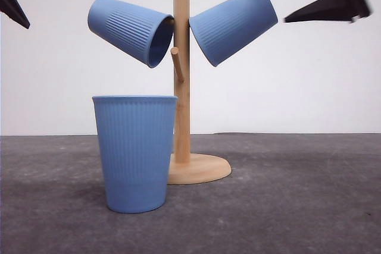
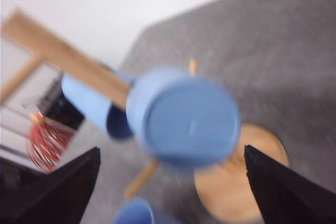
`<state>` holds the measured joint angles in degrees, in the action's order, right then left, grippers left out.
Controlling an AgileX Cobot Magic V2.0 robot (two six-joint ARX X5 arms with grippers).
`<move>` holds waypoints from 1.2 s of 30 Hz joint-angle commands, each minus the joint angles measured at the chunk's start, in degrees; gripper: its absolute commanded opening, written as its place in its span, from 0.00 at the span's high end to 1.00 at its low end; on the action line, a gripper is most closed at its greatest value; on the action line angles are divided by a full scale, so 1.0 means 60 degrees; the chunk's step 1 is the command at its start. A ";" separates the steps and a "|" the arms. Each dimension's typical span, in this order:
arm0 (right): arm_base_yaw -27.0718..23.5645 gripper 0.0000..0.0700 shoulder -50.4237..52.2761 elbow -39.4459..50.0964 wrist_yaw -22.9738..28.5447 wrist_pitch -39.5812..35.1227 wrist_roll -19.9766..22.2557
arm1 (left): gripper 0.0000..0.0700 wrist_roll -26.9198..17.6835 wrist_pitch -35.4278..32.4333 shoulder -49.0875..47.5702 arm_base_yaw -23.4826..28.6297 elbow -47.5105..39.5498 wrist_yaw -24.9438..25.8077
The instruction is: Place three cups
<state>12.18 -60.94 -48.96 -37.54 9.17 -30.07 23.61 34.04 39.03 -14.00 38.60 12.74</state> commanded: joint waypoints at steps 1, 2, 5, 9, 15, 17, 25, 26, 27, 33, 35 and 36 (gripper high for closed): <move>-0.0050 0.20 0.0425 0.0132 0.0023 0.0749 0.1069 | 0.21 0.0037 -0.0097 0.0044 -0.0018 0.0110 0.0201; -0.0100 0.20 0.0711 0.0239 0.0064 0.1143 0.1244 | 0.21 0.0037 -0.0094 0.0045 -0.0018 0.0112 0.0278; -0.0290 0.20 0.1525 0.0566 0.0392 0.2238 0.1730 | 0.21 0.0141 -0.0013 0.0064 -0.0032 0.0131 0.0441; -0.0415 0.20 0.2325 0.0901 0.0969 0.3737 0.2422 | 0.21 0.0552 0.0352 0.0310 -0.0181 0.0328 0.0832; -0.0419 0.20 0.2849 0.0993 0.1922 0.5543 0.3548 | 0.21 0.0729 0.0716 0.1529 -0.1006 0.1033 0.0868; -0.0422 0.20 0.2947 0.0997 0.2061 0.5773 0.3689 | 0.21 0.0721 0.0835 0.2093 -0.1399 0.1347 0.0826; -0.0422 0.20 0.3090 0.1000 0.2084 0.6015 0.3843 | 0.23 0.0759 0.0918 0.4606 -0.3016 0.2365 0.0007; -0.0421 0.20 0.3105 0.1000 0.2081 0.6017 0.3846 | 0.23 0.0759 0.0911 0.4910 -0.3163 0.2454 -0.0099; -0.0419 0.20 0.3121 0.1000 0.2074 0.6017 0.3853 | 0.24 0.0759 0.0894 0.5203 -0.3294 0.2533 -0.0204; -0.0318 0.20 0.3132 0.1000 0.1999 0.6189 0.4325 | 0.54 0.0754 0.0462 0.6544 -0.3738 0.2719 -0.0655; -0.0111 0.20 0.3121 0.1000 0.2006 0.6323 0.4768 | 0.79 0.0716 0.0321 0.6768 -0.3756 0.2719 -0.0599; 0.0039 0.20 0.3121 0.1000 0.2018 0.6386 0.5008 | 0.90 0.0669 0.0284 0.6831 -0.3756 0.2719 -0.0573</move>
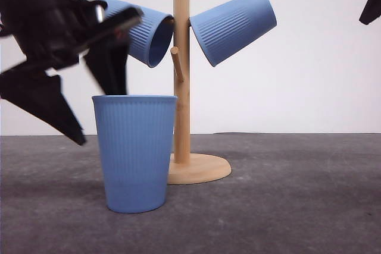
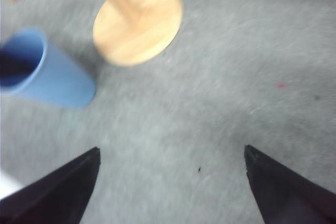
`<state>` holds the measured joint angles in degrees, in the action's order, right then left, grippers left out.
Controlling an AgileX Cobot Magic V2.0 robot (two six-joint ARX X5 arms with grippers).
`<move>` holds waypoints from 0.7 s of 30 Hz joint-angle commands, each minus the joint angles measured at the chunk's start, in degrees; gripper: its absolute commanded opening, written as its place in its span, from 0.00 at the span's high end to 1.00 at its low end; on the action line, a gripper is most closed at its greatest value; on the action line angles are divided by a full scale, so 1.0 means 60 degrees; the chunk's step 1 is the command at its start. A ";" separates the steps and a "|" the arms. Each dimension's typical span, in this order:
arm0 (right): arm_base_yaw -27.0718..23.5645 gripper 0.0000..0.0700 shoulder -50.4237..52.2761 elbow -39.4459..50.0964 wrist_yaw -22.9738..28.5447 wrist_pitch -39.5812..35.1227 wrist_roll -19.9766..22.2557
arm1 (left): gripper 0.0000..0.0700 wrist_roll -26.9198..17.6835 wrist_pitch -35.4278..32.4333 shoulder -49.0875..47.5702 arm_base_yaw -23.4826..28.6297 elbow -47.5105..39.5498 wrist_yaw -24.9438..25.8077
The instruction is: Place three cups
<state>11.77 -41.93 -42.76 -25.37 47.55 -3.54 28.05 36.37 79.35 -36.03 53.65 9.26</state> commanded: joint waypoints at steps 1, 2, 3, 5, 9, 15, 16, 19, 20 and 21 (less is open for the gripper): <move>0.0313 0.20 -0.0047 -0.0033 -0.0012 0.0006 0.0794 | 0.97 -0.0115 -0.0138 0.0122 -0.0084 0.0216 0.0158; 0.0521 0.20 -0.0047 -0.0033 -0.0013 0.0013 0.0992 | 1.00 -0.0137 -0.0153 0.0122 -0.0084 0.0231 0.0366; 0.0738 0.20 -0.0047 -0.0033 -0.0014 0.0011 0.1184 | 1.00 -0.0138 -0.0144 0.0113 -0.0084 0.0262 0.0640; 0.1291 0.20 -0.0047 -0.0033 -0.0037 -0.0018 0.1591 | 1.00 -0.0199 0.0075 0.0096 -0.0080 0.0461 0.1410; 0.2461 0.20 -0.0044 -0.0033 -0.0122 -0.0231 0.2108 | 1.00 -0.0467 0.0780 0.0080 -0.0155 0.1145 0.3008; 0.3745 0.05 -0.0044 -0.0033 -0.0744 -0.0947 0.2242 | 1.00 -0.0563 0.1376 0.0080 -0.0565 0.2352 0.3846; 0.3874 0.02 -0.0044 -0.0033 -0.0789 -0.1153 0.2199 | 1.00 -0.0561 0.1408 0.0080 -0.0645 0.2519 0.3861; 0.4167 0.00 -0.0046 -0.0033 -0.0799 -0.1779 0.2085 | 1.00 -0.0550 0.1480 0.0080 -0.0938 0.2986 0.3888; 0.4237 0.00 -0.0049 -0.0033 -0.0800 -0.1973 0.2032 | 1.00 -0.0534 0.1477 0.0080 -0.1035 0.3095 0.3891; 0.4305 0.00 -0.0051 -0.0033 -0.0800 -0.2174 0.1958 | 1.00 -0.0510 0.1477 0.0080 -0.1134 0.3196 0.3894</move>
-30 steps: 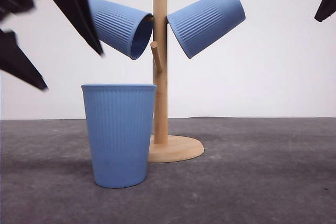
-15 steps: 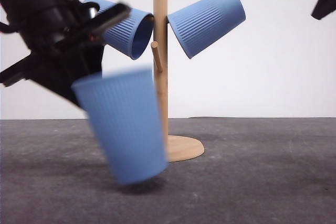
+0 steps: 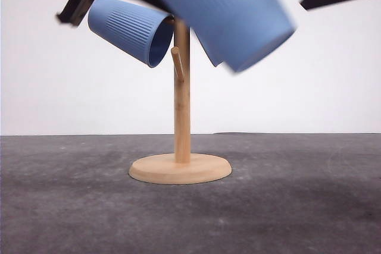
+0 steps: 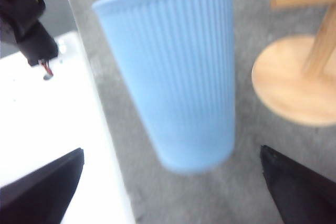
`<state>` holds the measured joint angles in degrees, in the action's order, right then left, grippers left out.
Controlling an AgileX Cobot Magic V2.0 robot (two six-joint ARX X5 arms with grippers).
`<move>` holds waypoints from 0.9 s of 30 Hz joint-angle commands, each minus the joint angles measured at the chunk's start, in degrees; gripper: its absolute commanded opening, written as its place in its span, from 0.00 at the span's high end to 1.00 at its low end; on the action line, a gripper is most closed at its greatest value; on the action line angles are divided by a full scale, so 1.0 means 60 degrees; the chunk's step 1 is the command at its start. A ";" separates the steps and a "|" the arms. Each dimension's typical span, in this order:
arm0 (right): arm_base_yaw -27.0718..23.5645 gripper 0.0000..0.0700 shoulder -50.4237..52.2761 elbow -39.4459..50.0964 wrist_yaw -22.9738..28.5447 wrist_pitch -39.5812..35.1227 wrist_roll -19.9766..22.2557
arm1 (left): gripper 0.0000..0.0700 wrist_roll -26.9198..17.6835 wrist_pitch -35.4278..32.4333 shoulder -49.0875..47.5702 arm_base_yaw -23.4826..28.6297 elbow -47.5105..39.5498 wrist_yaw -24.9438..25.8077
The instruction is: Place three cups
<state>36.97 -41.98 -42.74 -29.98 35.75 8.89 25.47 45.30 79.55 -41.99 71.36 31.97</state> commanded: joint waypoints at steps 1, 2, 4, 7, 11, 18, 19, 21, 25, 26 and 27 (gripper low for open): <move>0.0163 0.00 -0.0044 -0.0036 -0.0035 -0.0377 -0.0175 | 1.00 -0.0063 -0.0011 0.0047 -0.0231 0.0309 0.0109; 0.0217 0.00 -0.0044 -0.0036 -0.0034 -0.0514 -0.0214 | 1.00 -0.0038 -0.0019 0.0049 -0.0318 0.0360 0.0111; 0.0314 0.00 -0.0046 -0.0036 -0.0027 -0.0673 -0.0229 | 1.00 0.0081 -0.0062 0.0051 -0.0490 0.0407 0.0118; 0.0430 0.00 -0.0098 -0.0036 -0.0028 -0.0689 -0.0233 | 1.00 0.0194 -0.0156 0.0051 -0.0699 0.0410 0.0241; 0.0603 0.01 -0.0194 -0.0036 -0.0043 -0.0665 -0.0237 | 1.00 0.0441 -0.0532 0.0051 -0.0875 0.0410 0.0576; 0.0925 0.38 -0.0291 -0.0036 -0.0036 -0.0667 -0.0488 | 1.00 0.0689 -0.0995 0.0051 -0.1003 0.0410 0.0892; 0.0926 0.40 -0.0289 -0.0036 -0.0036 -0.0665 -0.0516 | 1.00 0.0664 -0.0990 0.0049 -0.1003 0.0410 0.0899; 0.0923 0.40 -0.0288 -0.0036 -0.0040 -0.0635 -0.0705 | 0.95 0.0610 -0.0987 0.0051 -0.1003 0.0410 0.0932; 0.0916 0.40 -0.0288 -0.0040 -0.0009 -0.0007 -0.1593 | 0.50 0.0552 -0.0918 0.0047 -0.0977 0.0410 0.0933; 0.0907 0.40 -0.0288 -0.0040 0.0000 0.0269 -0.1928 | 0.39 0.0480 -0.0860 0.0043 -0.0950 0.0410 0.0932; 0.0895 0.40 -0.0288 -0.0040 -0.0010 0.0597 -0.2330 | 0.32 0.0347 -0.0766 0.0030 -0.0905 0.0413 0.0929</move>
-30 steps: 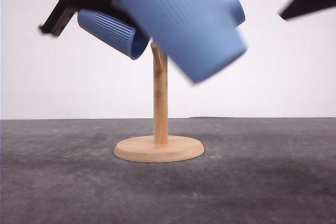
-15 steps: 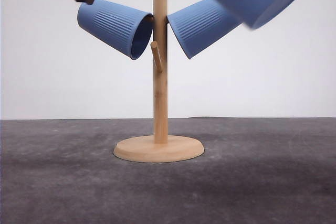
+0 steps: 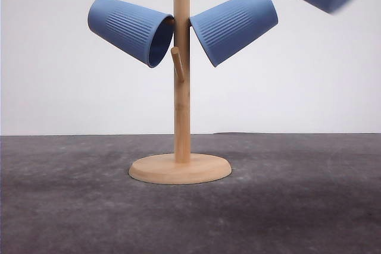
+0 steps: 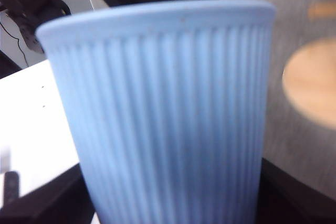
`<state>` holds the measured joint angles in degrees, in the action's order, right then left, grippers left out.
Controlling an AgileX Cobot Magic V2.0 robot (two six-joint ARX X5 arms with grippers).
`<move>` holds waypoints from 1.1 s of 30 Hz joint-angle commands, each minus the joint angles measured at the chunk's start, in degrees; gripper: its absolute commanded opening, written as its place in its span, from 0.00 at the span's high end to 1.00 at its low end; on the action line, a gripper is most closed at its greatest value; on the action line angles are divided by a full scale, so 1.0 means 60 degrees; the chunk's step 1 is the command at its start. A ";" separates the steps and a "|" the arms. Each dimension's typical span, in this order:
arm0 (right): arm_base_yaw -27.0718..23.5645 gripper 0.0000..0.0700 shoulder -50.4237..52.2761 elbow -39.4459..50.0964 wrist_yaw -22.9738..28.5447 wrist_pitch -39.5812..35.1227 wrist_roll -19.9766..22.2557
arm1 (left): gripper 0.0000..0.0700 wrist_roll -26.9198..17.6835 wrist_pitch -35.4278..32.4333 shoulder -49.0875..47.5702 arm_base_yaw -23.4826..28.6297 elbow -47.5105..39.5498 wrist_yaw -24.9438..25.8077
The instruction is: Place three cups
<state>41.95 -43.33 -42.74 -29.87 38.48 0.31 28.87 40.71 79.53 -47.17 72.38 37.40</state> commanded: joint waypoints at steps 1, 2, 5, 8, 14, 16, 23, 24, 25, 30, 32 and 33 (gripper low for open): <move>0.0064 0.40 -0.0062 -0.0040 -0.0029 0.0407 -0.1253 | 0.31 -0.0388 0.0142 0.0004 0.0004 0.0244 0.0021; 0.0066 0.40 -0.0062 -0.0040 -0.0038 0.0676 -0.1638 | 0.30 -0.0576 0.0300 -0.0029 0.0050 0.0244 0.0017; 0.0066 0.40 -0.0065 -0.0034 -0.0215 0.1329 -0.2926 | 0.30 -0.1151 0.0850 -0.0199 0.0203 0.0244 -0.0077; 0.0066 0.40 -0.0054 0.0082 -0.0663 0.1392 -0.3856 | 0.30 -0.1711 0.1334 -0.0521 0.0444 0.0244 -0.0582; 0.0061 0.40 -0.0060 0.1765 -0.1398 -0.1435 -0.6620 | 0.30 -0.2490 0.1994 -0.1351 0.1082 0.0241 -0.1745; 0.0045 0.40 -0.0095 0.2537 -0.1534 -0.3757 -0.8439 | 0.30 -0.2689 0.2213 -0.1621 0.1378 0.0242 -0.1920; 0.0036 0.40 -0.1558 0.3642 -0.1270 -1.1388 -1.4707 | 0.30 -0.3354 0.2767 -0.2228 0.2531 0.0240 -0.2232; 0.0036 0.40 -0.1928 0.3640 -0.1265 -1.2110 -1.5312 | 0.30 -0.3451 0.2831 -0.2270 0.2689 0.0240 -0.2232; 0.0036 0.40 -0.2295 0.3639 -0.1243 -1.2765 -1.5794 | 0.30 -0.3515 0.2873 -0.2294 0.2821 0.0240 -0.2232; 0.0036 0.40 -0.4226 0.3603 -0.0780 -1.5409 -1.7337 | 0.31 -0.3856 0.3091 -0.2335 0.3412 0.0240 -0.2228; 0.0036 0.40 -0.4754 0.3599 -0.0690 -1.5878 -1.7654 | 0.31 -0.3915 0.3094 -0.2335 0.3539 0.0240 -0.2231; 0.0036 0.40 -0.5012 0.3590 -0.0686 -1.6079 -1.7745 | 0.31 -0.3917 0.3080 -0.2335 0.3591 0.0240 -0.2228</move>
<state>41.99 -72.49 -20.64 -34.14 -55.68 -101.67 6.71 59.61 65.19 -25.40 72.49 23.93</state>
